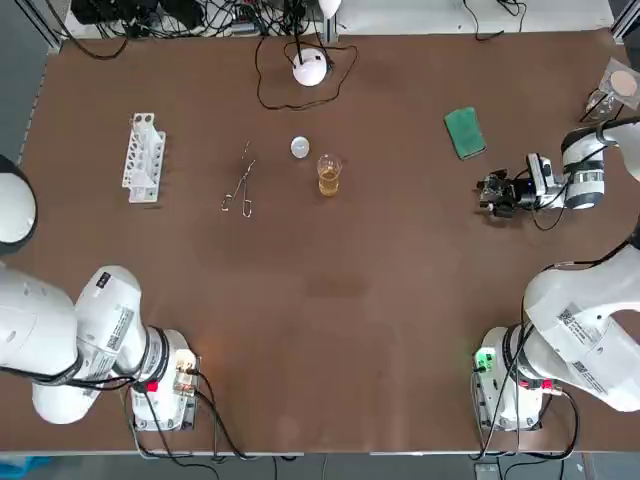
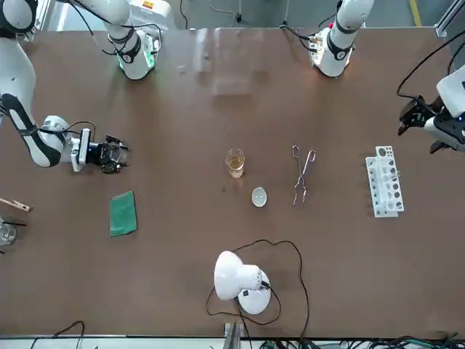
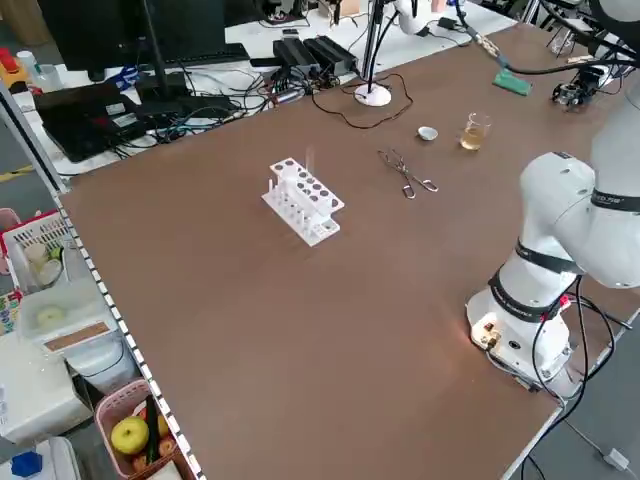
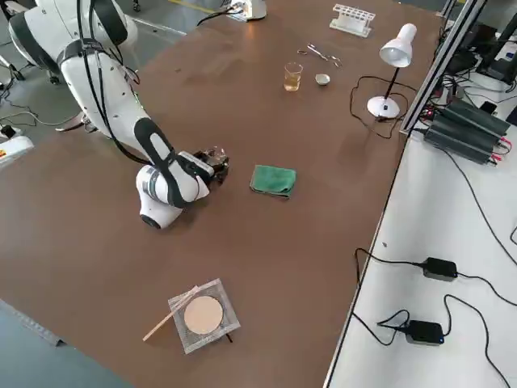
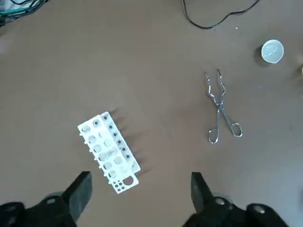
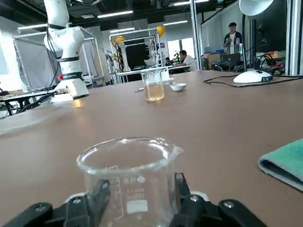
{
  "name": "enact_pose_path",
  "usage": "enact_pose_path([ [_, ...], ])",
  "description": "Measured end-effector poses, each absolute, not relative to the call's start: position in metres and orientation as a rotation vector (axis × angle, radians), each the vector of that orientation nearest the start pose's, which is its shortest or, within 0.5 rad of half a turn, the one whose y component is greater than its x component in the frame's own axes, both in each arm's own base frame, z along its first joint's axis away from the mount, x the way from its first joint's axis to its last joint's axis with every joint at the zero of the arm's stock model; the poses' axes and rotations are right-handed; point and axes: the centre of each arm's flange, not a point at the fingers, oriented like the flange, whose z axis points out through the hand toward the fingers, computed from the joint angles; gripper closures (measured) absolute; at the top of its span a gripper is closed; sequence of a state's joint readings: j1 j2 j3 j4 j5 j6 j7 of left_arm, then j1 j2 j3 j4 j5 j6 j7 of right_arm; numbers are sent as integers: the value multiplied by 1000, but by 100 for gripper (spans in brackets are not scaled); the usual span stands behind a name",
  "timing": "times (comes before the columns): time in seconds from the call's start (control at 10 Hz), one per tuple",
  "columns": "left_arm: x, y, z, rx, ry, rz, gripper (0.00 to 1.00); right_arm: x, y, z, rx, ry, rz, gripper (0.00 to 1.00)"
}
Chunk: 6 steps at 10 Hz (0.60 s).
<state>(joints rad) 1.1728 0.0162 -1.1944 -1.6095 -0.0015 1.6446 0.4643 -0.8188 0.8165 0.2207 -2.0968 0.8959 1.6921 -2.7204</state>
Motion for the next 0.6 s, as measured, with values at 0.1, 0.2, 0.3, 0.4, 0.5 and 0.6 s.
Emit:
enact_pose_path([
  [0.1,563,-8,610,-3065,744,-55,5,408,-165,44,-1411,-1178,-1084,31],
  [0.2,563,-12,611,-3076,708,-56,0,408,-165,44,-1411,-1179,-1084,28],
  [0.3,563,-18,612,-3086,663,-60,0,408,-165,44,-1412,-1179,-1084,13],
  [0.4,564,-21,618,-3093,621,-80,0,409,-166,44,-1414,-1176,-1081,1],
  [0.5,564,-22,629,-3096,584,-114,0,409,-166,44,-1416,-1174,-1080,0],
  [0.6,564,-21,636,-3099,532,-137,0,410,-166,45,-1416,-1174,-1080,0],
])
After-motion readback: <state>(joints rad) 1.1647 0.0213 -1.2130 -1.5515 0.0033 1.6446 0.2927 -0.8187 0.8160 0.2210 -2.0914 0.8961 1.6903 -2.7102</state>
